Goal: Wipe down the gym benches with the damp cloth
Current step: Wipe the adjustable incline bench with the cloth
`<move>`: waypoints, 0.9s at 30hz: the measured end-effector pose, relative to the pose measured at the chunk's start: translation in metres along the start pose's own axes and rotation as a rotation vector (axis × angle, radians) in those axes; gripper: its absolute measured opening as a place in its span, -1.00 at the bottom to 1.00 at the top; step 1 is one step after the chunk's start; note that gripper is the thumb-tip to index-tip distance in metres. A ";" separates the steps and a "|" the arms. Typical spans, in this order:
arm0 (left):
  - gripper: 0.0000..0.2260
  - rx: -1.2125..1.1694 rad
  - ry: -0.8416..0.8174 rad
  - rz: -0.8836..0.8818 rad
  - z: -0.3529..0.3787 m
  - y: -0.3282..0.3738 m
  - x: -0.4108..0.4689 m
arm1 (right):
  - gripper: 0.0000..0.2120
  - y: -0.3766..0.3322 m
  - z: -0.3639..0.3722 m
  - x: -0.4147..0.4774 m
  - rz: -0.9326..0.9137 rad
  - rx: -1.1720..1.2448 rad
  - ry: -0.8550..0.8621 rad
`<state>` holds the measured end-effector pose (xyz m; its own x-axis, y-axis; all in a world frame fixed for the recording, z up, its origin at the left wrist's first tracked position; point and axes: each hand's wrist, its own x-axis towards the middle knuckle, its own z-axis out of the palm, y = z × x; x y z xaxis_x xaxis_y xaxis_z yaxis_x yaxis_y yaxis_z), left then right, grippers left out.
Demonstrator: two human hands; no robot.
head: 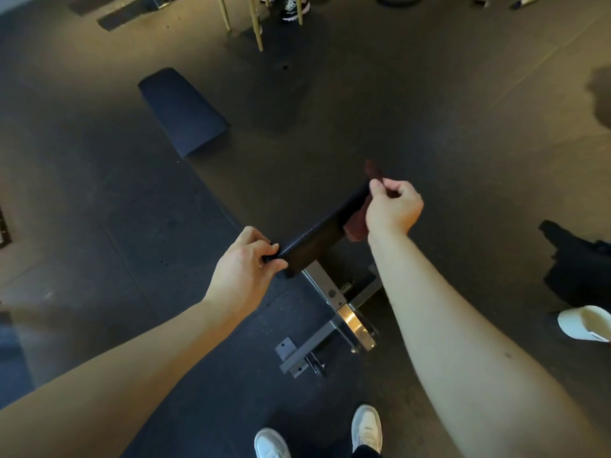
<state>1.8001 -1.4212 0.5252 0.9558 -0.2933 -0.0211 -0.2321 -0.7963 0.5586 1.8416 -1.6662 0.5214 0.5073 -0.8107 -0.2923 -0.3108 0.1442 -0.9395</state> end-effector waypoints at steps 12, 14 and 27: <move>-0.67 0.170 -0.261 -0.028 -0.034 0.018 -0.006 | -0.90 0.049 -0.037 -0.139 0.156 -0.126 -0.371; -0.61 0.153 -0.326 -0.057 -0.057 0.027 -0.023 | -0.87 0.030 -0.045 -0.163 0.181 -0.122 -0.450; -0.93 -0.645 -0.035 -0.443 -0.197 -0.011 -0.191 | -0.64 -0.065 -0.022 -0.332 -0.049 -0.434 -1.062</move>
<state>1.6556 -1.2515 0.6866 0.9262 -0.0453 -0.3744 0.3304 -0.3813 0.8634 1.6757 -1.4192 0.6833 0.8845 0.1075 -0.4540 -0.4180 -0.2497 -0.8734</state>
